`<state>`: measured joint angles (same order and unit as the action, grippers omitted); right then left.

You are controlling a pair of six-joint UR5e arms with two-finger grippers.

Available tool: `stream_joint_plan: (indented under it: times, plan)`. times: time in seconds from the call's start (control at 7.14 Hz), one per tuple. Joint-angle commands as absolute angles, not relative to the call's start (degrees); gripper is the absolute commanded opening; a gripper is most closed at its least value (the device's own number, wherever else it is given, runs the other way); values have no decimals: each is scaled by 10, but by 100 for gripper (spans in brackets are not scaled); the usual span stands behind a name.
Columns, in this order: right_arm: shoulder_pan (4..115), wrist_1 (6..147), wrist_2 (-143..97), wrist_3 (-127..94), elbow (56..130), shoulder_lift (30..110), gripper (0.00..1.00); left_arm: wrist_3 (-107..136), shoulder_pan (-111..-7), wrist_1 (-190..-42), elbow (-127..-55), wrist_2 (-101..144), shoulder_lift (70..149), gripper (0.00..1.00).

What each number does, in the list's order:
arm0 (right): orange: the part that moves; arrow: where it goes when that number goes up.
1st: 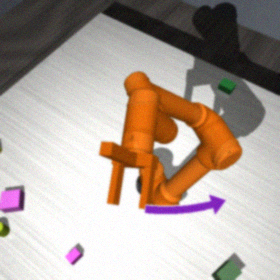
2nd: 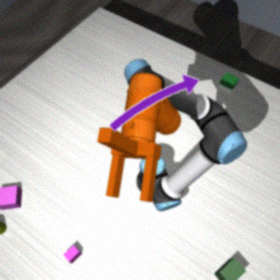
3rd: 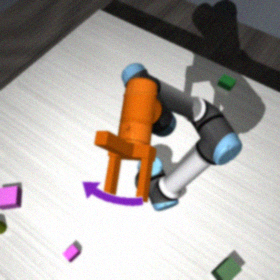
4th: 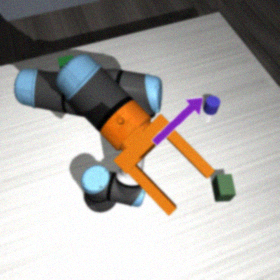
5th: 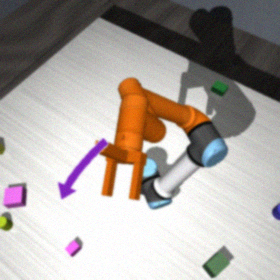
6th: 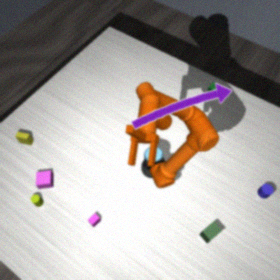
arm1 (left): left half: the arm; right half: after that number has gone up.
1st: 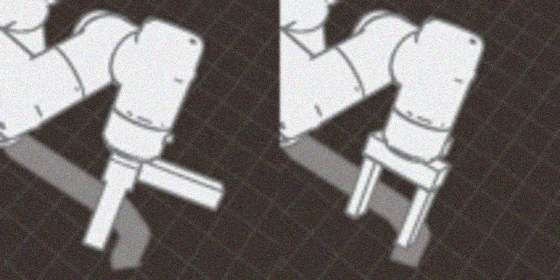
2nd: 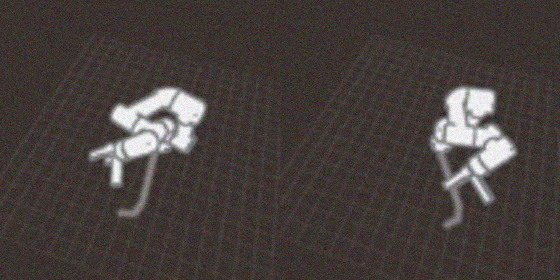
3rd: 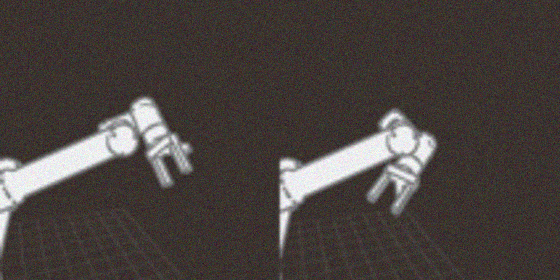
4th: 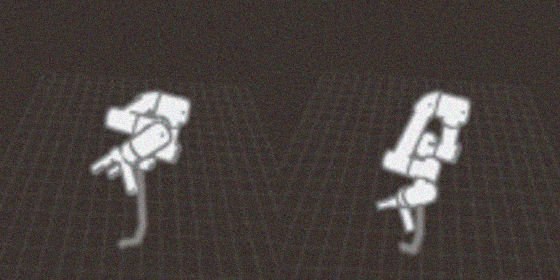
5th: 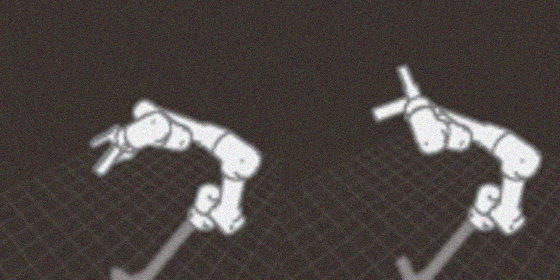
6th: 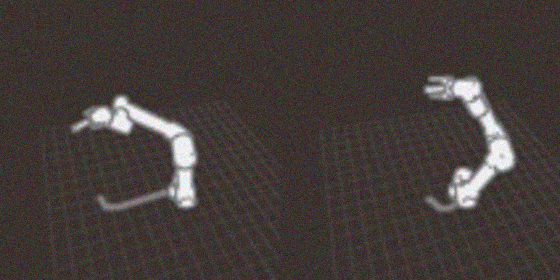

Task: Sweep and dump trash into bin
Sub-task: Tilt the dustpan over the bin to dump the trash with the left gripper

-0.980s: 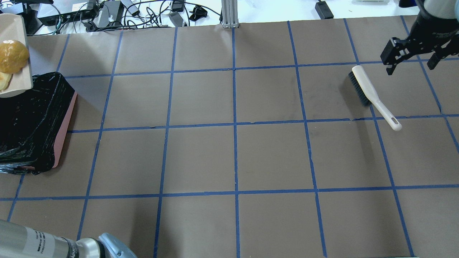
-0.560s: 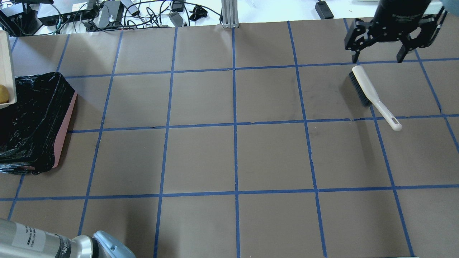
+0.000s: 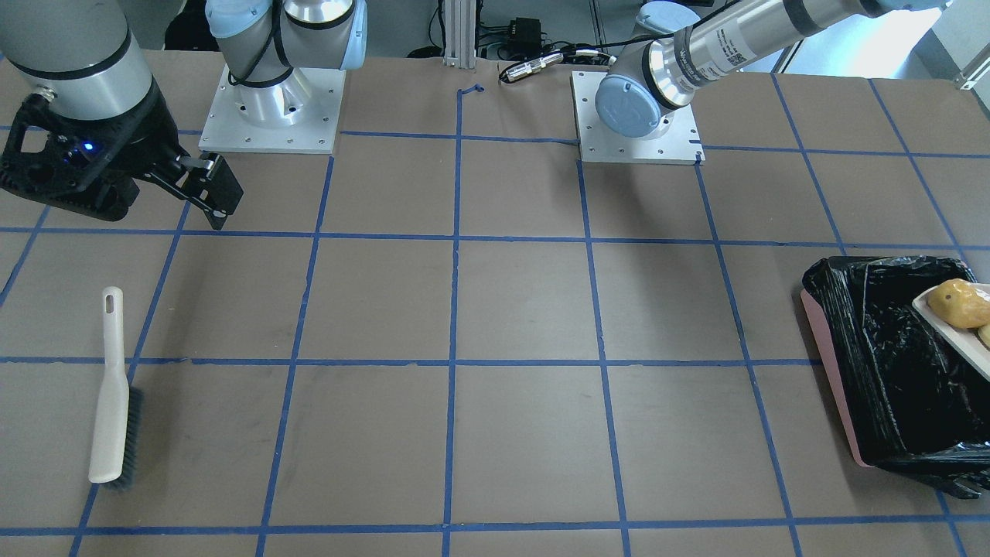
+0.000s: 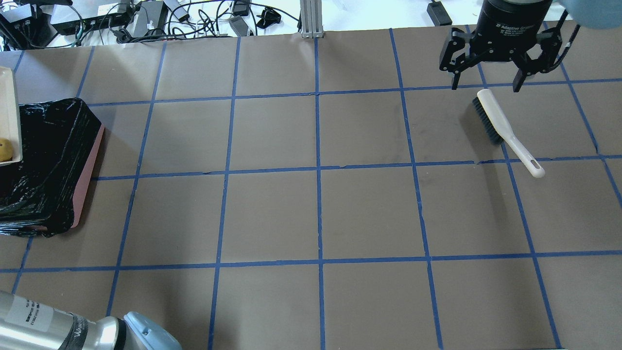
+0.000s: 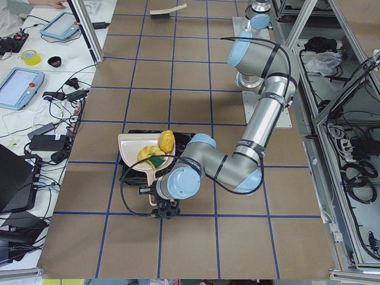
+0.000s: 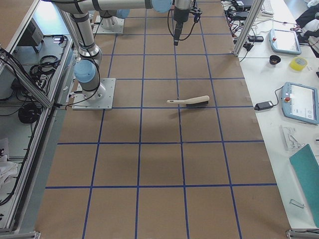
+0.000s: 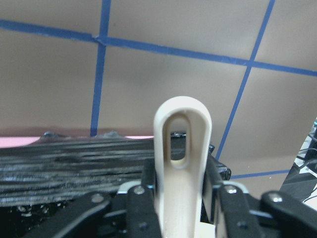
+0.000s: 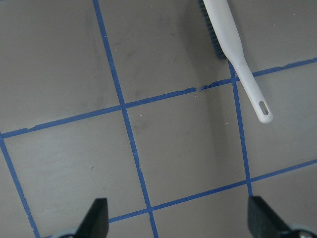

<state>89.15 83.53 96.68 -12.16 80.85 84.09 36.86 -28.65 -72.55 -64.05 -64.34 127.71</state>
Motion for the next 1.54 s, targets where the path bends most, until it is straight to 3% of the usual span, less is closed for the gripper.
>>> stream_joint_plan:
  times: [0.0,0.56,1.12,1.4]
  plan:
    - [890,885,892,-121,809,837,100,300,-298,-627,-647,-643,1285,0]
    - [890,910,885,-128,809,840,100,218,-405,-560,-686,-712,1209,0]
    - [890,905,887,-129,810,840,100,21,-408,-448,-777,-703,1150,0]
    - [890,902,889,-129,809,840,100,1,-411,-422,-781,-667,1121,0]
